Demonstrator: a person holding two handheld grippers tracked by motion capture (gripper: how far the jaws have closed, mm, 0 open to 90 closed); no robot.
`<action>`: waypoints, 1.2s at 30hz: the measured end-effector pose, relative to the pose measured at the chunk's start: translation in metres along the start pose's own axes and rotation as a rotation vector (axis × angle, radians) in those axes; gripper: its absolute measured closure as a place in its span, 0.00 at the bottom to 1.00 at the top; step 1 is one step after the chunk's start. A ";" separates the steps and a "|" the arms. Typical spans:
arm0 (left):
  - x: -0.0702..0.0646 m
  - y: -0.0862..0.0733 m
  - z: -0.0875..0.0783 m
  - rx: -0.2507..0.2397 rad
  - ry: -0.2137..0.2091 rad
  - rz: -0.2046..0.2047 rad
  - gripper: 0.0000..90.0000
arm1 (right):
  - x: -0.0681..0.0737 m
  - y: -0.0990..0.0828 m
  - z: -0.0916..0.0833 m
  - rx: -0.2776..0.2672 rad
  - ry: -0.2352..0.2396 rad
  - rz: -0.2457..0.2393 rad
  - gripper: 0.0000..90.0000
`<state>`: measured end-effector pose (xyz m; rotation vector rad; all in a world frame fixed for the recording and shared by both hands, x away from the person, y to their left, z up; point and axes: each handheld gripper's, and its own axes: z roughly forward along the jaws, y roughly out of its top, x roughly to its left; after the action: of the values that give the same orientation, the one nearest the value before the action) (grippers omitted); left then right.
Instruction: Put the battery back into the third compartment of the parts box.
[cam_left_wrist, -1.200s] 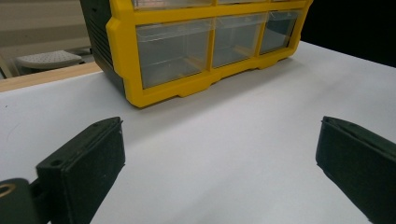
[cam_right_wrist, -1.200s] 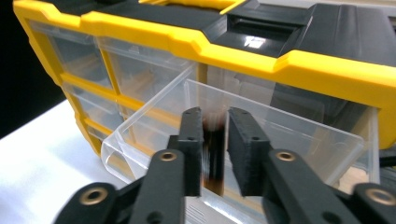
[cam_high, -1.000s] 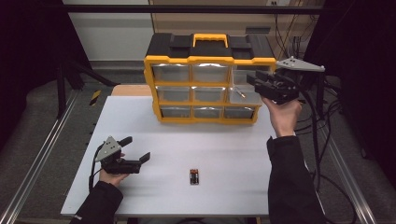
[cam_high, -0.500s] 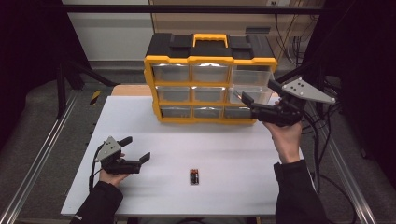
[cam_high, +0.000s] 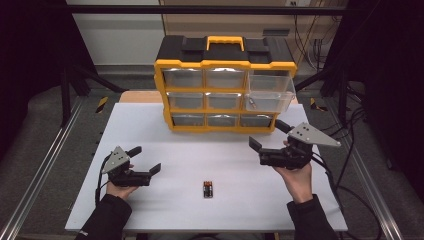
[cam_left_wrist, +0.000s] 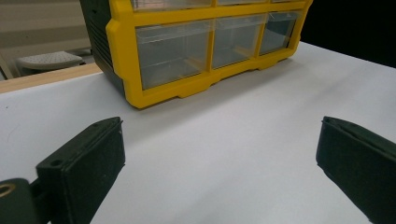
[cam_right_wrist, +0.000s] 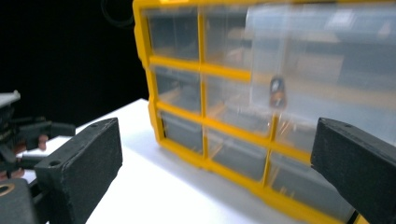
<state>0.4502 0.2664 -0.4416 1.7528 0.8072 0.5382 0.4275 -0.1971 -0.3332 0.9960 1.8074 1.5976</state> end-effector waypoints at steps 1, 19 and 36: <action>0.000 0.000 0.000 0.001 0.000 0.000 0.01 | 0.001 -0.004 0.001 0.007 0.003 0.003 0.03; 0.000 -0.001 0.000 0.002 -0.005 -0.002 0.01 | 0.027 -0.071 0.044 0.211 0.090 0.016 0.03; 0.000 -0.001 0.001 0.003 -0.004 0.001 0.01 | 0.053 -0.113 0.072 0.347 0.145 0.002 0.04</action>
<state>0.4505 0.2666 -0.4428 1.7566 0.8048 0.5341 0.4323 -0.1155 -0.4513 1.0516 2.2371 1.4168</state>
